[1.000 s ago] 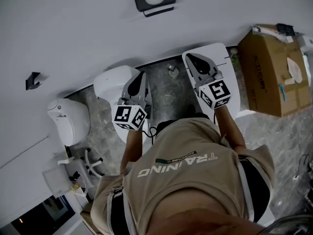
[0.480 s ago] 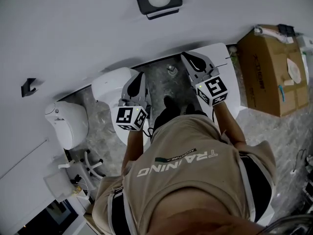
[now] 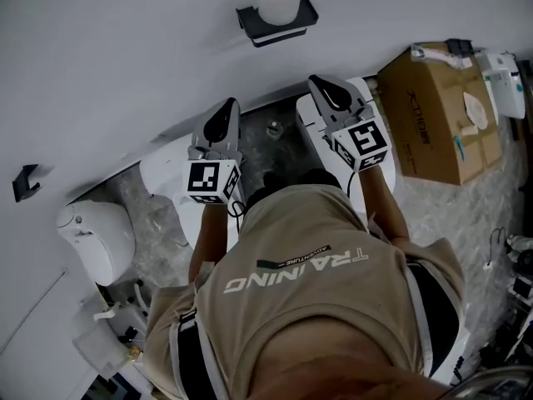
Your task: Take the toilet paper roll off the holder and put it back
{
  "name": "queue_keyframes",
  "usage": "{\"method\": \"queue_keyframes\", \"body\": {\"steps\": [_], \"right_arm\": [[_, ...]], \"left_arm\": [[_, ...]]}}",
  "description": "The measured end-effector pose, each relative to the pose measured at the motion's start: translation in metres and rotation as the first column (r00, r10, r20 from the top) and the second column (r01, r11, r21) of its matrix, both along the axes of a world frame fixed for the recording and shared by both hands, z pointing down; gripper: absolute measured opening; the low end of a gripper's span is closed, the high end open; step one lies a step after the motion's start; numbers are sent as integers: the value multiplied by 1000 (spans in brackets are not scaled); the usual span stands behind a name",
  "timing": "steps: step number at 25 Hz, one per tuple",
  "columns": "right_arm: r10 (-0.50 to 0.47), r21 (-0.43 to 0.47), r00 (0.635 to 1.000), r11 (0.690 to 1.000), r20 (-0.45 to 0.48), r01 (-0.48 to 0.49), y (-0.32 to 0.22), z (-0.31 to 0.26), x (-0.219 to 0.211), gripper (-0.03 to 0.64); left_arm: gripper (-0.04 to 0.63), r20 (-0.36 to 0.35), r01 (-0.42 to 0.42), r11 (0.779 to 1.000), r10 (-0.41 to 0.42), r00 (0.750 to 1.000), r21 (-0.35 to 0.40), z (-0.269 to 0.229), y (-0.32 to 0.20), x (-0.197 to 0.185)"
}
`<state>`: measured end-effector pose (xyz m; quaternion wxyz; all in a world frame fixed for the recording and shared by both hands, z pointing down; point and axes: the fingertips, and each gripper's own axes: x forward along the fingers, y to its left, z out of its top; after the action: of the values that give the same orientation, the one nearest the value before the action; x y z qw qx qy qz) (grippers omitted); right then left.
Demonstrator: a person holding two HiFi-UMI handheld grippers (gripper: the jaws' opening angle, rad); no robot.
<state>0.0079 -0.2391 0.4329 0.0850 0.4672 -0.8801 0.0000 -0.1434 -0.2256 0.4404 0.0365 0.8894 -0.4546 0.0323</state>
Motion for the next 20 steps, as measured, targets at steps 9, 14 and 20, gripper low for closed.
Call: {"method": "queue_keyframes", "body": {"steps": [9,14,20], "right_arm": [[41,-34,999,999,12,-41,-27,-2,8,14],[22,-35,999,999,37,-20,-56,-5,12,14],[-42,-13,996,999,76,43,-94,-17,20,14]], "left_arm": [[5,-17,-73,997,73,997,-15,5,-35,17],[5,52,-66,998,66,996,-5,7,-47,32],[5,36,-12,1000,13,999,-27,2,-87,42]]}}
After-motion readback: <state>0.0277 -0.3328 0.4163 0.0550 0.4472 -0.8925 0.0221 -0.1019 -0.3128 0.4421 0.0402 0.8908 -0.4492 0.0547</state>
